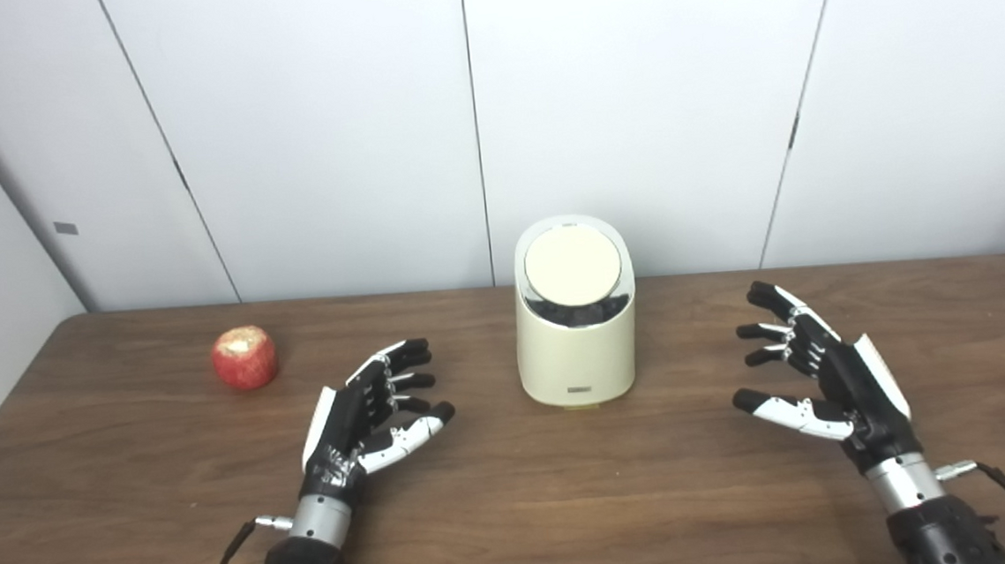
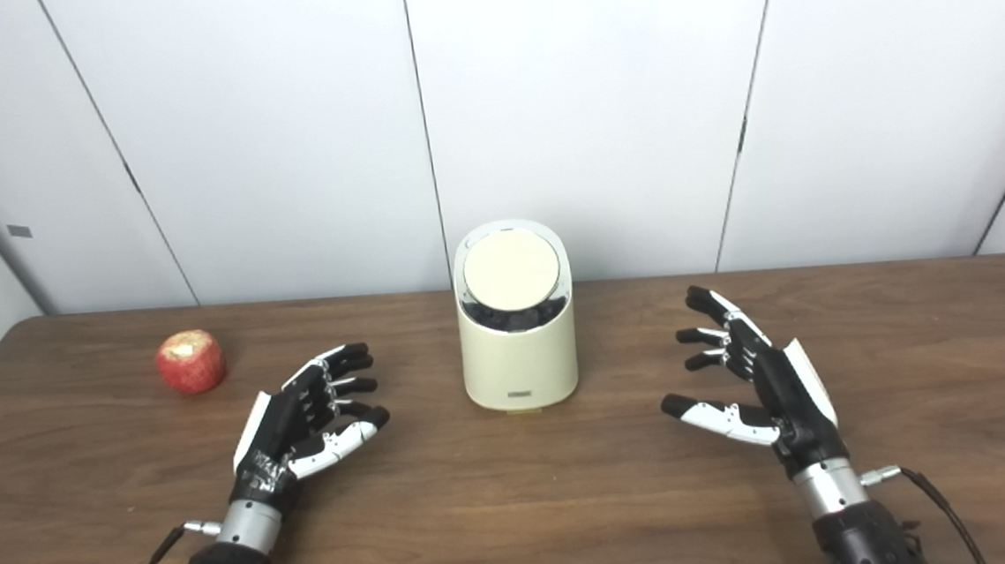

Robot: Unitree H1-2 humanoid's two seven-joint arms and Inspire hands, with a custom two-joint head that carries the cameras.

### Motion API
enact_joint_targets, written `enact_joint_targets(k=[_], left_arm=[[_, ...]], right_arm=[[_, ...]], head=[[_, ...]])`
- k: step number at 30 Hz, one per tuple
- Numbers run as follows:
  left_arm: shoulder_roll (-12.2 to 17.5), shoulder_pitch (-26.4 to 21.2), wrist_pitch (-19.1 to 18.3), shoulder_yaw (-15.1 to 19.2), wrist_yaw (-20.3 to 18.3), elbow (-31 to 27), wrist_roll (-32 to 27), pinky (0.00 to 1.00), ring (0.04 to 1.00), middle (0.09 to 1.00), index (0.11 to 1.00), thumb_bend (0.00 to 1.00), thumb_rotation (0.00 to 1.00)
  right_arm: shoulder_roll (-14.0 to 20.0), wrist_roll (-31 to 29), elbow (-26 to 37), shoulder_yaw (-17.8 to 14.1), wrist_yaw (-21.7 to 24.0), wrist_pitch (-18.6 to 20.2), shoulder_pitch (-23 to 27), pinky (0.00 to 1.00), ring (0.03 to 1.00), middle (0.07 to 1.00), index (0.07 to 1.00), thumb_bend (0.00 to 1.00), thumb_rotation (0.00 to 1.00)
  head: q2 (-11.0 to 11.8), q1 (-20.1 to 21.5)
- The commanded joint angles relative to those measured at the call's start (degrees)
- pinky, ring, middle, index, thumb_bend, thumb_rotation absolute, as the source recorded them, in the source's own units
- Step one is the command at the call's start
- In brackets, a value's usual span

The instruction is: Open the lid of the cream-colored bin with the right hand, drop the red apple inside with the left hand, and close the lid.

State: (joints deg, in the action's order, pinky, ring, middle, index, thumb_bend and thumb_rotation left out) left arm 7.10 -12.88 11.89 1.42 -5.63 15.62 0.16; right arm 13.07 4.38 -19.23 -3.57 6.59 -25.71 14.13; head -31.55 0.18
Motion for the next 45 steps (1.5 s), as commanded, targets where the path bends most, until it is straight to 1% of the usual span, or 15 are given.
enact_joint_targets(k=[1,5,13,16,19,21,24,26,30,32,33,35,36,40,45], left_arm=[[-0.4,4.4,1.6,-0.4,0.1,4.2,-0.1,0.60,0.720,0.803,0.810,0.62,0.08],[-0.3,4.4,1.7,-0.5,0.2,4.3,0.1,0.60,0.716,0.797,0.809,0.64,0.10],[-0.2,4.3,1.5,-0.5,0.3,4.6,0.3,0.61,0.720,0.801,0.809,0.64,0.10],[-0.4,4.0,1.5,-0.5,0.5,4.9,0.3,0.61,0.714,0.796,0.805,0.64,0.10],[-0.3,3.8,2.3,-0.5,0.5,5.6,0.2,0.60,0.711,0.794,0.808,0.64,0.10],[-0.3,3.6,2.6,-0.4,0.4,6.0,0.1,0.60,0.710,0.792,0.808,0.64,0.09],[-0.4,3.2,3.0,-0.3,0.3,6.7,-0.2,0.60,0.713,0.795,0.804,0.64,0.08],[-0.5,3.2,2.7,-0.3,0.2,6.6,-0.4,0.60,0.714,0.795,0.803,0.63,0.08],[-0.5,2.9,3.3,-0.3,-0.1,7.3,-0.8,0.62,0.723,0.800,0.802,0.64,0.07],[-0.4,2.7,3.8,-0.5,-0.1,7.8,-0.4,0.63,0.723,0.802,0.805,0.64,0.09],[-0.4,2.5,4.0,-0.6,0.0,8.1,-0.3,0.63,0.724,0.802,0.806,0.63,0.08],[-0.3,2.3,4.3,-0.6,0.0,8.7,-0.3,0.64,0.723,0.800,0.807,0.63,0.07],[-0.2,2.2,4.6,-0.7,0.0,9.0,-0.2,0.63,0.719,0.797,0.806,0.64,0.08],[0.0,1.8,5.5,-1.2,0.0,10.1,0.4,0.63,0.722,0.801,0.813,0.64,0.09],[-0.2,1.6,5.7,-1.1,-0.5,10.7,-0.6,0.64,0.726,0.803,0.811,0.65,0.09]], right_arm=[[-1.6,-0.7,-3.5,0.7,-0.9,-0.3,-5.9,0.61,0.753,0.895,0.880,0.66,0.38],[-1.7,-0.8,-3.2,0.7,-0.8,0.1,-6.0,0.61,0.755,0.900,0.880,0.66,0.39],[-1.5,-0.5,-3.7,0.8,-0.8,-0.4,-5.8,0.62,0.752,0.899,0.881,0.66,0.38],[-1.2,-0.2,-3.5,1.0,-0.6,0.4,-5.3,0.63,0.760,0.901,0.893,0.68,0.42],[-0.9,1.0,-0.9,1.4,-0.7,1.9,-4.5,0.66,0.773,0.897,0.913,0.71,0.48],[-1.1,0.2,1.9,1.4,-0.2,3.7,-3.7,0.68,0.793,0.893,0.911,0.70,0.46],[-1.2,0.2,7.4,1.7,-0.1,8.4,-2.4,0.69,0.810,0.891,0.914,0.74,0.49],[-1.0,1.2,10.5,2.0,-0.1,11.4,-1.1,0.69,0.813,0.889,0.916,0.74,0.50],[-0.8,3.2,15.1,2.8,-0.4,17.5,1.2,0.73,0.834,0.889,0.918,0.76,0.50],[-0.8,4.7,16.6,3.2,-0.7,19.7,2.1,0.71,0.826,0.884,0.912,0.75,0.50],[-0.9,5.4,17.2,3.4,-0.8,20.9,2.7,0.71,0.828,0.883,0.910,0.75,0.48],[-1.1,6.1,17.8,3.6,-0.9,22.5,3.4,0.71,0.829,0.884,0.910,0.75,0.47],[-1.3,6.8,18.2,3.8,-1.1,23.2,3.8,0.74,0.842,0.891,0.910,0.75,0.47],[-1.8,9.3,20.2,5.0,-1.2,26.7,5.6,0.77,0.869,0.902,0.914,0.76,0.50],[-1.8,10.1,21.8,5.7,-0.6,29.1,7.8,0.82,0.894,0.915,0.914,0.74,0.48]], head=[[0.0,0.4],[0.0,0.4],[-0.1,0.5],[0.3,1.1],[0.5,1.9],[0.9,2.1],[1.2,2.0],[1.3,1.9],[1.3,1.7],[1.4,1.6],[1.5,1.6],[1.5,1.7],[1.5,1.8],[1.6,1.9],[1.7,1.8]])
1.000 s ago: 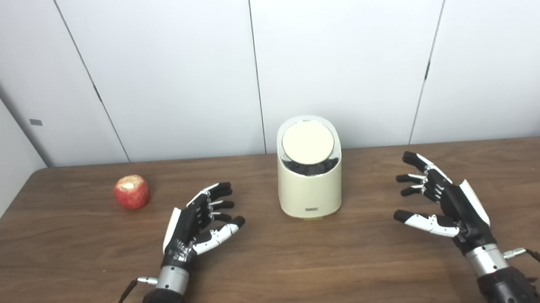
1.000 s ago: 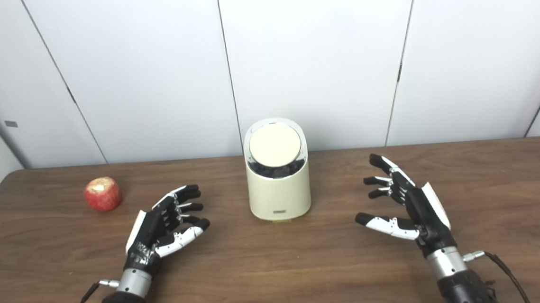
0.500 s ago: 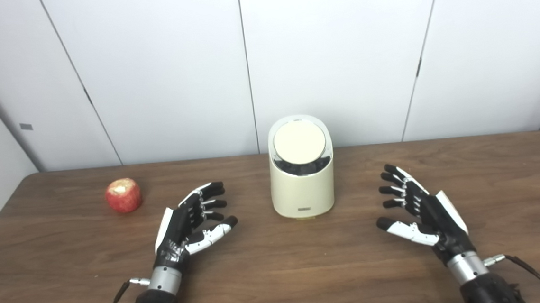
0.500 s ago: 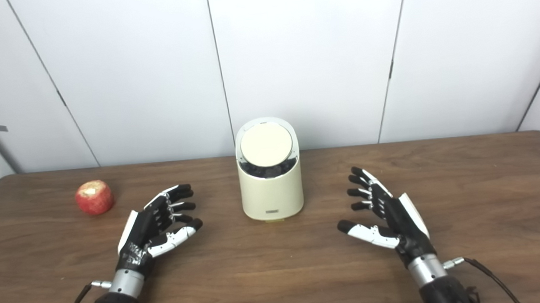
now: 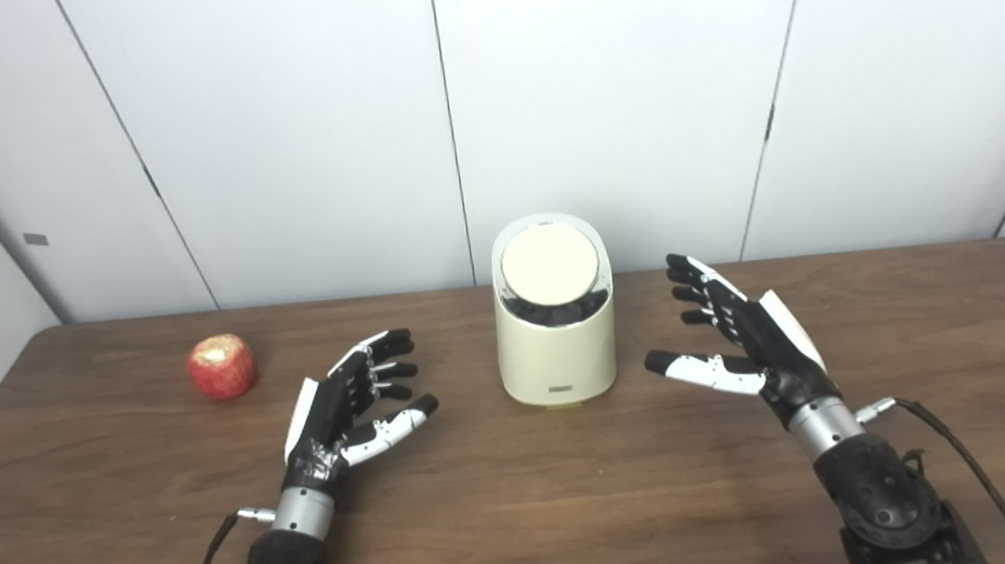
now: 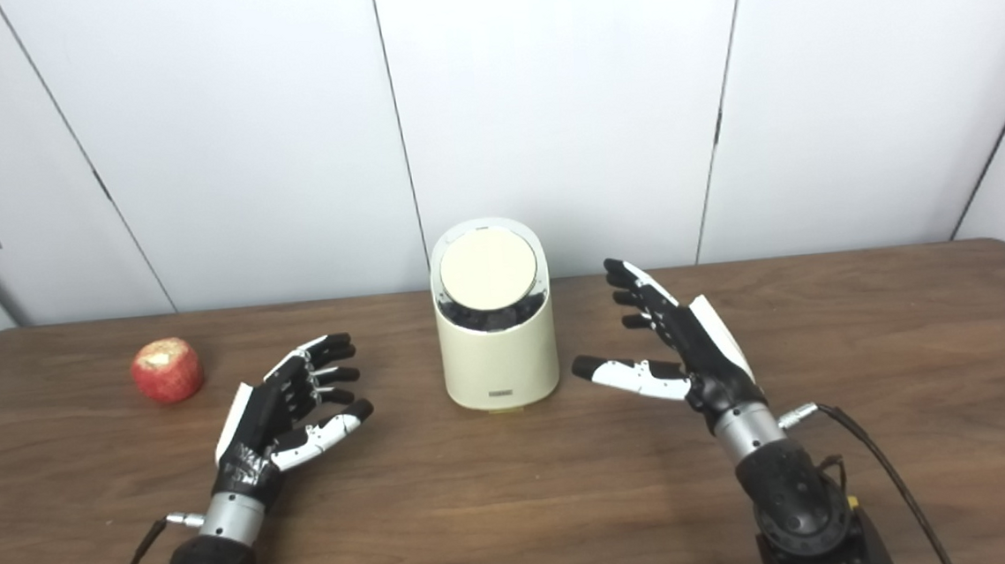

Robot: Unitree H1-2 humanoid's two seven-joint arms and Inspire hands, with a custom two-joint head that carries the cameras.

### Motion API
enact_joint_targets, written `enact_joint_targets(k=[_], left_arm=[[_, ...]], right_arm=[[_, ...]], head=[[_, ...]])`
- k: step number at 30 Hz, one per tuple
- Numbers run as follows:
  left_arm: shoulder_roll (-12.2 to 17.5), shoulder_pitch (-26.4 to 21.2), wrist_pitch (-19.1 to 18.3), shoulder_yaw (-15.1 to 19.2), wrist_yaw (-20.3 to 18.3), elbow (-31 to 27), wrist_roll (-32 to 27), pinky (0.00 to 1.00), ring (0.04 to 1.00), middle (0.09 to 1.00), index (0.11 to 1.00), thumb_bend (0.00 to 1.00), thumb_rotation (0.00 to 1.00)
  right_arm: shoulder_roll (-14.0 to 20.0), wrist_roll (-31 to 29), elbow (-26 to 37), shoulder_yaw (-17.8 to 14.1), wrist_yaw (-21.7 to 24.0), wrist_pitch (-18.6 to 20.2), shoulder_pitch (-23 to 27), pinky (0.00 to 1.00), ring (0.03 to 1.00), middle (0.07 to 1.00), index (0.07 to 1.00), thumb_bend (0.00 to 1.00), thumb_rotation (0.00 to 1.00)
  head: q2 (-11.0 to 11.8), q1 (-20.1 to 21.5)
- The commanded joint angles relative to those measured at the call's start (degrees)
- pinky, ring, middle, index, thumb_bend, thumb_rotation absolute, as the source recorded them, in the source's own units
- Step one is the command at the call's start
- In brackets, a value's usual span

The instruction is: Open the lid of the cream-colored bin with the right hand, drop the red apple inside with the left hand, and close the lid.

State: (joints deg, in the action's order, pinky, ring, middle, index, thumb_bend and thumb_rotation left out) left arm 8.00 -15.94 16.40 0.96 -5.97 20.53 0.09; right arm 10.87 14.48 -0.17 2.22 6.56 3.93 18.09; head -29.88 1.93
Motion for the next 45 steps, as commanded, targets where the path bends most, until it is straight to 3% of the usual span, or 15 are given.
enact_joint_targets(k=[1,16,23,31,45], left_arm=[[-1.2,4.6,1.3,-0.6,-0.2,5.8,-0.6,0.64,0.727,0.803,0.811,0.65,0.09],[-1.2,4.2,1.6,-0.4,-0.5,6.7,-0.5,0.64,0.724,0.801,0.811,0.65,0.10],[-1.2,4.4,1.4,-0.5,-0.5,6.2,-0.3,0.63,0.727,0.803,0.813,0.64,0.11],[-1.2,4.3,1.8,-0.7,-0.5,6.3,0.2,0.63,0.726,0.802,0.813,0.63,0.10],[-1.2,4.7,1.4,-0.7,-0.2,6.0,0.6,0.63,0.723,0.800,0.815,0.62,0.08]], right_arm=[[0.6,0.2,3.0,0.1,-0.3,-0.2,4.4,0.81,0.898,0.916,0.914,0.74,0.47],[4.1,6.0,2.3,5.1,3.5,6.4,15.4,0.74,0.878,0.910,0.921,0.80,0.44],[4.8,8.6,3.7,7.5,6.3,10.7,19.4,0.77,0.909,0.935,0.928,0.76,0.43],[4.5,13.5,2.1,10.5,7.9,15.1,23.0,0.73,0.874,0.933,0.927,0.75,0.43],[3.6,16.4,-2.4,12.3,7.3,14.4,25.7,0.80,0.910,0.949,0.932,0.75,0.43]], head=[[0.0,0.1],[0.1,0.3],[-0.1,0.0],[-0.1,-0.3],[-0.3,-0.3]])
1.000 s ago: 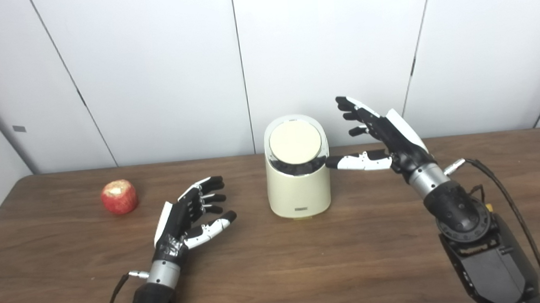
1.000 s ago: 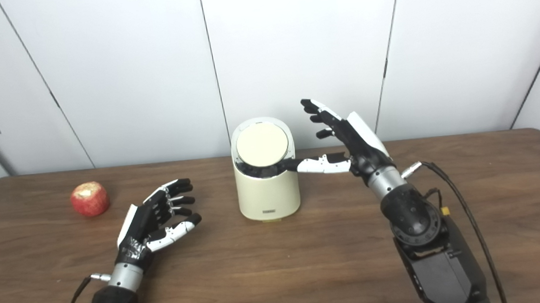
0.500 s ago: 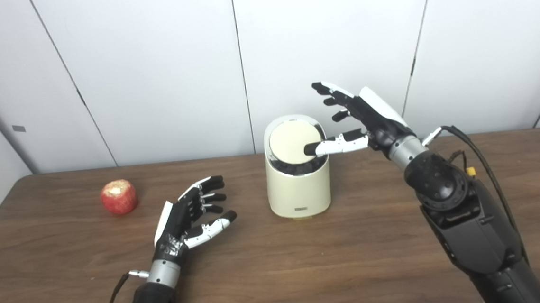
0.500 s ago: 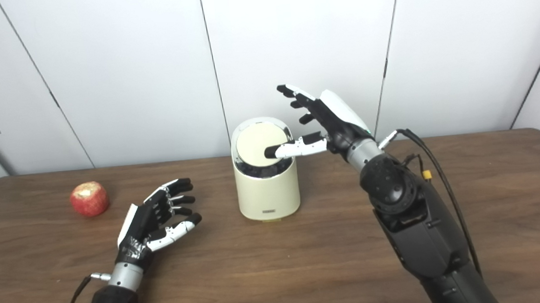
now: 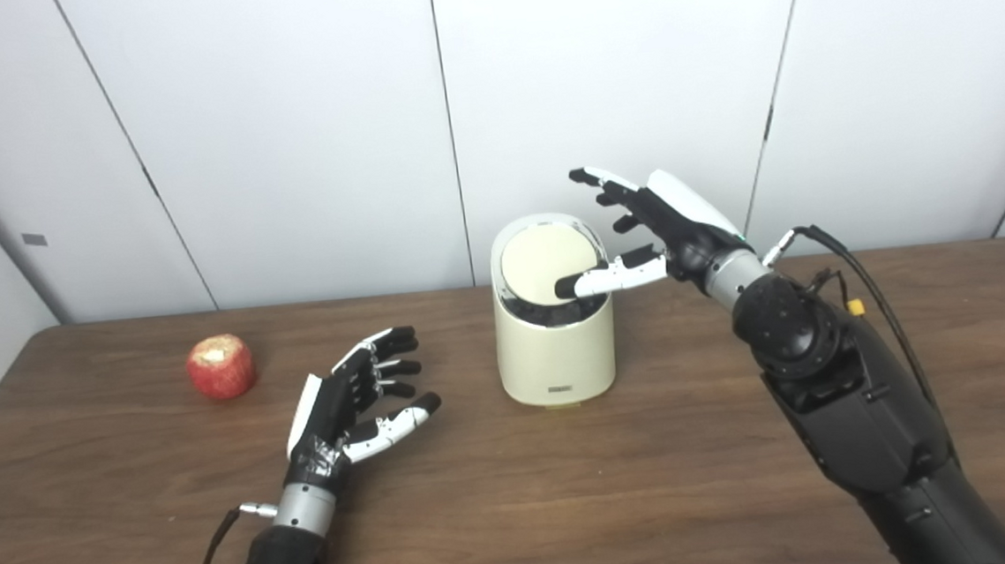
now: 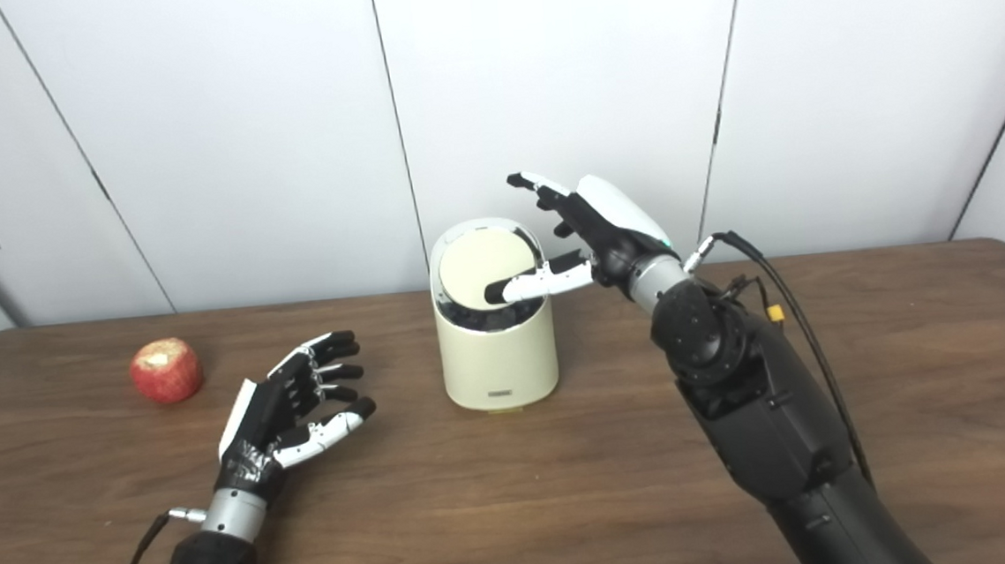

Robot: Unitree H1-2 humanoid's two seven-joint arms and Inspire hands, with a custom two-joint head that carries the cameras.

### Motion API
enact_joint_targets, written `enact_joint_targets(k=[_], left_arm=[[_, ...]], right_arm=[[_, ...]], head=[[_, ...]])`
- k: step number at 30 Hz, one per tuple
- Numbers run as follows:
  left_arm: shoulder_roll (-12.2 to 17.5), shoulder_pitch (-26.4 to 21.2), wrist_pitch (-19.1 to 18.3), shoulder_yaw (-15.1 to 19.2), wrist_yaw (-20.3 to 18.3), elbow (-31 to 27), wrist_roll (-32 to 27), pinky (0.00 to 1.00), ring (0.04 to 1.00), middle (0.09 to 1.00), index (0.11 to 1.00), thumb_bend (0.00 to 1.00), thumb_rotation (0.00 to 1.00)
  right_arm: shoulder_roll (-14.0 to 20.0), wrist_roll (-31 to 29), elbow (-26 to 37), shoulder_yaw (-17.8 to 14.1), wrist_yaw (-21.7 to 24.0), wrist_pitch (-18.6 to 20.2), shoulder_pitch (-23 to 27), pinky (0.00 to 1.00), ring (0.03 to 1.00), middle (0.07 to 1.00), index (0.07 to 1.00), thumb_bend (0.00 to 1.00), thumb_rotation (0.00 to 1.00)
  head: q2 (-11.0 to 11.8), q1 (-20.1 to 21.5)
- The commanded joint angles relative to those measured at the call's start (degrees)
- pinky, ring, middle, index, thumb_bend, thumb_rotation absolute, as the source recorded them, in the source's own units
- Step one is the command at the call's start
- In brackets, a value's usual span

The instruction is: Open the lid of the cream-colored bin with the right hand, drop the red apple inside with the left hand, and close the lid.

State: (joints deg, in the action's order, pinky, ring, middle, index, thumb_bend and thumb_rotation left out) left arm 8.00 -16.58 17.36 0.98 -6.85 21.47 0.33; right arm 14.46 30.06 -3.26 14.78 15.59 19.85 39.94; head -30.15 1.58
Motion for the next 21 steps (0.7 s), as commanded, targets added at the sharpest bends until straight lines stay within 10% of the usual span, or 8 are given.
enact_joint_targets(k=[1,21], left_arm=[[-1.2,5.4,0.2,-0.8,0.6,4.9,0.4,0.63,0.723,0.799,0.815,0.62,0.08],[-1.3,5.4,0.7,-0.9,0.7,5.1,0.6,0.63,0.722,0.794,0.812,0.61,0.07]], right_arm=[[-0.1,1.0,0.3,-0.1,-1.9,-1.7,4.1,0.80,0.912,0.949,0.932,0.75,0.43],[-0.6,2.8,-7.0,0.7,-4.0,-2.7,8.1,0.82,0.902,0.924,0.919,0.78,0.44]], head=[[-0.1,0.1],[0.0,-0.2]])
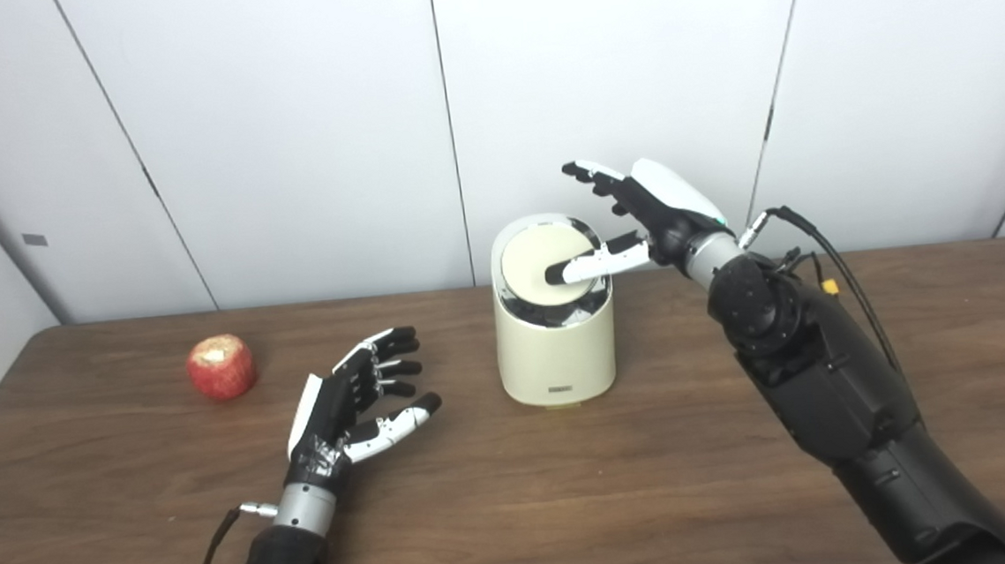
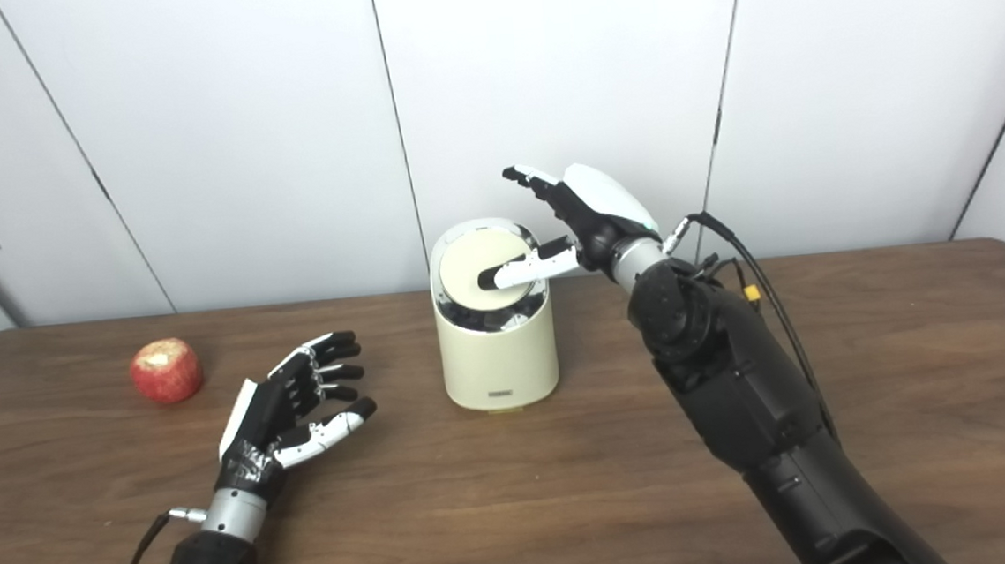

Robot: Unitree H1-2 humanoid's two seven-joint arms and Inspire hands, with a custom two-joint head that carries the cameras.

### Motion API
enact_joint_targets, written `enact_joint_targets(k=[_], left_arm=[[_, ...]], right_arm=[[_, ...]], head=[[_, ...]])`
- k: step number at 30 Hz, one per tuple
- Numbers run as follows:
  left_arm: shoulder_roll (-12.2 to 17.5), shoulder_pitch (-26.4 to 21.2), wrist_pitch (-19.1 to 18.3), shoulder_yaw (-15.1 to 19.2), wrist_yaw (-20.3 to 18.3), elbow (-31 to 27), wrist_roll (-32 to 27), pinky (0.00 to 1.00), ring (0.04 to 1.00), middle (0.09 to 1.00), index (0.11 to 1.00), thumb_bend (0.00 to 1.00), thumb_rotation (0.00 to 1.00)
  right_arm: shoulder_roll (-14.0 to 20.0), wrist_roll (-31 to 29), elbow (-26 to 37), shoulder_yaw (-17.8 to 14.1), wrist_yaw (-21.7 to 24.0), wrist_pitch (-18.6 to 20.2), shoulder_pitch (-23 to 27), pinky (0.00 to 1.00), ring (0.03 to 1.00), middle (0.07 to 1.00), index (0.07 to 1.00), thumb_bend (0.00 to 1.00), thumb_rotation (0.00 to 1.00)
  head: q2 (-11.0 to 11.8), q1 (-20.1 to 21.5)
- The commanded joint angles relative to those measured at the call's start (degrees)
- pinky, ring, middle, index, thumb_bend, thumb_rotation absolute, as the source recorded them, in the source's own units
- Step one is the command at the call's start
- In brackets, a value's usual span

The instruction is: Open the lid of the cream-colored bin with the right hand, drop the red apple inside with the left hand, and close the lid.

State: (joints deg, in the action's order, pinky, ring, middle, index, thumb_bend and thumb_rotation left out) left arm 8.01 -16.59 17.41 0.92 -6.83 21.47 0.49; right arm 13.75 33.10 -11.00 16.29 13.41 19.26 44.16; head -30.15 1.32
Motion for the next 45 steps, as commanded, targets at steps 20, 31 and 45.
enact_joint_targets(k=[20,31,45], left_arm=[[-1.6,6.1,0.1,-1.1,-0.2,3.5,-0.2,0.64,0.727,0.801,0.819,0.61,0.08],[-1.9,6.4,-0.4,-1.2,-0.6,2.6,-0.6,0.65,0.734,0.809,0.824,0.61,0.09],[-1.9,6.5,-0.8,-1.4,-0.5,1.9,-0.1,0.63,0.728,0.807,0.820,0.63,0.12]], right_arm=[[0.3,2.5,-3.3,1.7,-2.7,-3.2,5.6,0.77,0.885,0.913,0.909,0.79,0.44],[0.0,3.2,-3.5,2.8,-2.0,-2.8,5.4,0.76,0.899,0.924,0.904,0.82,0.37],[2.3,11.0,-2.7,9.0,1.7,3.0,6.1,0.66,0.829,0.893,0.882,0.84,0.18]], head=[[-0.5,-0.4],[-1.2,-0.8],[-2.0,-1.1]])
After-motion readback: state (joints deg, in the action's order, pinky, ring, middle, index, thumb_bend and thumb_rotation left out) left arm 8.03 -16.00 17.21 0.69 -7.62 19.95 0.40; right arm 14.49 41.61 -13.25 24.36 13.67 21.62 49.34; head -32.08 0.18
